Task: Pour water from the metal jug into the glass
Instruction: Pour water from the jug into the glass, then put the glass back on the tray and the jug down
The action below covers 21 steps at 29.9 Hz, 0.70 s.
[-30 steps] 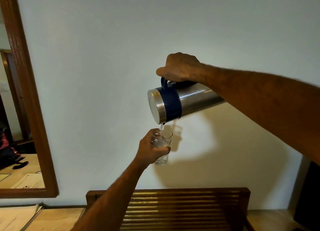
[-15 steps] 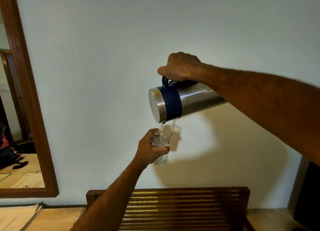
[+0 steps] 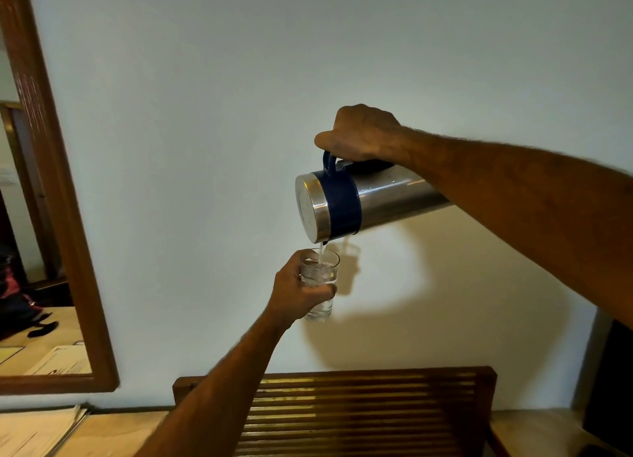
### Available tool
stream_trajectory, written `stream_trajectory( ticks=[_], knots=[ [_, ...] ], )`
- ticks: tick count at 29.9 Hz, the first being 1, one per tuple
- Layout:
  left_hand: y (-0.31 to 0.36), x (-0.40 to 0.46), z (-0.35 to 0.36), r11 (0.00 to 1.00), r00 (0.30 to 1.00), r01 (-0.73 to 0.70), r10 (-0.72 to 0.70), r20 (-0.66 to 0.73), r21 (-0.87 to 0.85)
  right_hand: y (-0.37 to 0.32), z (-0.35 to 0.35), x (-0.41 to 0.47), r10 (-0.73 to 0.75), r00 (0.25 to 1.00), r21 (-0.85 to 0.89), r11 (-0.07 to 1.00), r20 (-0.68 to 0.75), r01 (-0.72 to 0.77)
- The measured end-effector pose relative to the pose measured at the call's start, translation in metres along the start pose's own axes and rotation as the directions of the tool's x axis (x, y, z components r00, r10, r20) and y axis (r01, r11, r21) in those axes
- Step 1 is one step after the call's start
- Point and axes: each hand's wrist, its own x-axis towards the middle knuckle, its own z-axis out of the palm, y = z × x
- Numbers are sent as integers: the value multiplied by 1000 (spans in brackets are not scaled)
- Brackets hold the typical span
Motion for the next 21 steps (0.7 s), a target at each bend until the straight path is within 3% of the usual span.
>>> stream_trajectory(
  ticks=[6,12,16,21],
  knots=[
    [1,1,-4,1000,1000,-11,11,-1,-17,10,7,-7,62,997,104,992,44,-66],
    [4,0,-10,999,1000,-28,28,-2,-42,35,26,-22,213,974,330,916,78,-227],
    [4,0,-15,998,999,-39,39,4,-59,56,44,-40,348,916,554,731,201,-400],
    [1,-3,-15,994,999,-38,38,-1,-99,88,76,-80,497,777,681,415,386,-604]
  ],
)
